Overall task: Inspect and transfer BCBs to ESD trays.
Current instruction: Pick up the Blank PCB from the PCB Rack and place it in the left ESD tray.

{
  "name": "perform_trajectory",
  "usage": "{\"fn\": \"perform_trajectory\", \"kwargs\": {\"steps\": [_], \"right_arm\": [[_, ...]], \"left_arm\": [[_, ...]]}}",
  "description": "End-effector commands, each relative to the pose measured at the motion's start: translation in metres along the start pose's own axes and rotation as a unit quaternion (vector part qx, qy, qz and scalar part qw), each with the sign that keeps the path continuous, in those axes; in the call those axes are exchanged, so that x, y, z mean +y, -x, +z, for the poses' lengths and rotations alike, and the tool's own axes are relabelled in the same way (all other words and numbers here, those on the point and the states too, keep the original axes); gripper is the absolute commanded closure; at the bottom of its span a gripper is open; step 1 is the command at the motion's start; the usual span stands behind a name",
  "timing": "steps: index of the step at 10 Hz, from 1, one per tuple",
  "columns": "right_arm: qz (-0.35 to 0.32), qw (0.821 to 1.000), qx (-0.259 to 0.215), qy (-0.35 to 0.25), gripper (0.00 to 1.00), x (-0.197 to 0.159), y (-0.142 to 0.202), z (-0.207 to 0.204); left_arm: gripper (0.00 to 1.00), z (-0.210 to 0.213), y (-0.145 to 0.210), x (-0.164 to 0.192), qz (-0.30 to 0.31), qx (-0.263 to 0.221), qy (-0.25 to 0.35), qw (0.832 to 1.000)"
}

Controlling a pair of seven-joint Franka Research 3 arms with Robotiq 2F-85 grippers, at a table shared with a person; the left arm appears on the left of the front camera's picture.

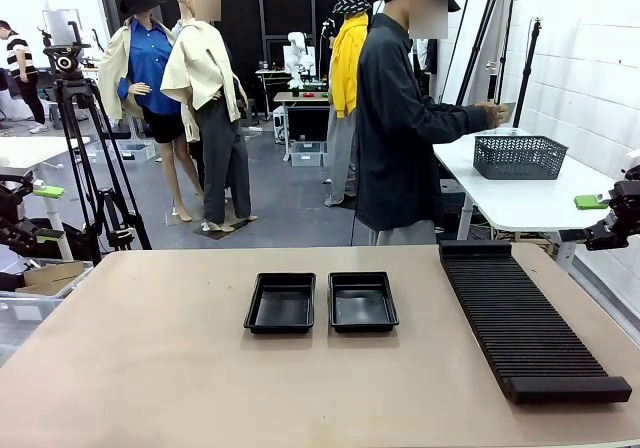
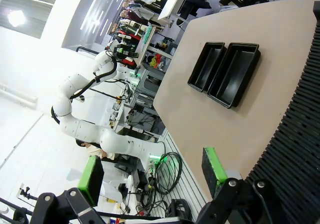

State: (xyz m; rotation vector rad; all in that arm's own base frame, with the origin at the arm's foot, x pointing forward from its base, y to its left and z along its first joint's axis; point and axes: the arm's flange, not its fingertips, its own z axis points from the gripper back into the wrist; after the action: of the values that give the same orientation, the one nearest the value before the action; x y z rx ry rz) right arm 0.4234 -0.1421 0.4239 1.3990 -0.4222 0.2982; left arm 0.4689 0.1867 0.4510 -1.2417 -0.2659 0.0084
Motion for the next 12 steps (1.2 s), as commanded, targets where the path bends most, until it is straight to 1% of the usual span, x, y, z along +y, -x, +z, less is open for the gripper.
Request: {"fn": "perform_trajectory", "kwargs": {"steps": [1,12], "right_arm": [[-0.001,1.000,0.000,-0.001,0.00,-0.0008,0.0012,-0.0004],[-0.001,1.000,0.000,-0.001,0.00,-0.0008,0.0012,-0.0004]], "left_arm": [[0.00,0.0006,-0.0008,-0.0036,0.002,-0.003,-0.004,1.000],[0.00,0.0006,-0.0008,-0.0036,0.002,-0.003,-0.004,1.000]]}}
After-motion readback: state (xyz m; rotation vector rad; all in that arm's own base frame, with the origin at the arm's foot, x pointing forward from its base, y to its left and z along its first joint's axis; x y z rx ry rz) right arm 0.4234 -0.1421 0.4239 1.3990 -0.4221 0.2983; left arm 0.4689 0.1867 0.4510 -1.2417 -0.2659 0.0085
